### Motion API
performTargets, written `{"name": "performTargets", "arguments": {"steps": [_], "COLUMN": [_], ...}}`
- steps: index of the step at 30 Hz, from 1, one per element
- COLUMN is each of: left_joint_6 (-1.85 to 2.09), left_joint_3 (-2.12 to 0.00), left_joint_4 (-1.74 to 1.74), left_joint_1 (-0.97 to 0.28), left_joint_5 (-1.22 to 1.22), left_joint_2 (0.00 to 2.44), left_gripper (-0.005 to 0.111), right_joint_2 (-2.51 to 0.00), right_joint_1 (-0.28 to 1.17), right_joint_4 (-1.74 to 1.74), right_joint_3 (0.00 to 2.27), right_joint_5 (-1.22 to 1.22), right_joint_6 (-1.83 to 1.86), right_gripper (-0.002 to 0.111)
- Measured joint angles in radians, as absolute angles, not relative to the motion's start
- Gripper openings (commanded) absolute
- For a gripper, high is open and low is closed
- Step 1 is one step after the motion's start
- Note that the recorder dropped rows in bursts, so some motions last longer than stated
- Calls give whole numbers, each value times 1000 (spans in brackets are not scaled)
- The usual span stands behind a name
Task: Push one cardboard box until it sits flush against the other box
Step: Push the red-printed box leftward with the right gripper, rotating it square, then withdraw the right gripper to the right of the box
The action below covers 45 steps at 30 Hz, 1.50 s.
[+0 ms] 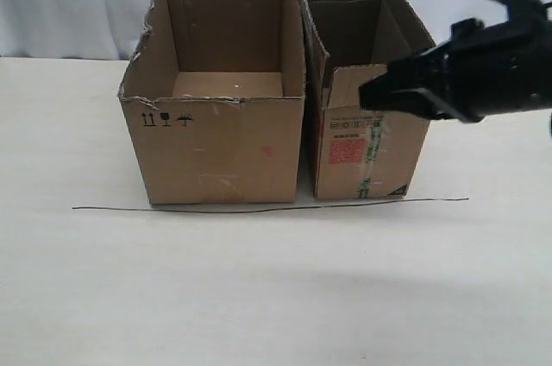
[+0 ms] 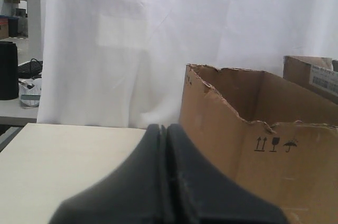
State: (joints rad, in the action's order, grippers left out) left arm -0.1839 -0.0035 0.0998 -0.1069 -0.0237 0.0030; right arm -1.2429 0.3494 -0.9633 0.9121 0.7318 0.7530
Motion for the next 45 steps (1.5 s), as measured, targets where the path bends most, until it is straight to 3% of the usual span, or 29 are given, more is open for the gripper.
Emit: {"name": "performTargets", "arguments": {"steps": [3, 7, 13, 20, 28, 45], "left_joint_6": [-184, -184, -184, -184, -184, -184], "left_joint_3": [-4, -4, -4, -4, -4, -4], "left_joint_4": [100, 100, 100, 100, 100, 100], "left_joint_1": [-107, -107, -107, -107, -107, -107], "left_joint_5": [-24, -24, -24, -24, -24, -24], "left_joint_2": [3, 3, 3, 3, 3, 3], "left_gripper": [0, 0, 0, 0, 0, 0], "right_joint_2": [-1080, -999, -1123, -1359, -1611, -1766], "right_joint_1": [306, 123, -122, -297, -339, -339], "right_joint_4": [-810, -557, -508, -512, -732, -1018], "right_joint_3": [914, 916, 920, 972, 1074, 1087], "right_joint_5": [676, 554, 509, 532, 751, 817], "right_joint_6": [641, 482, 445, 445, 490, 632], "right_gripper": [5, 5, 5, 5, 5, 5]}}
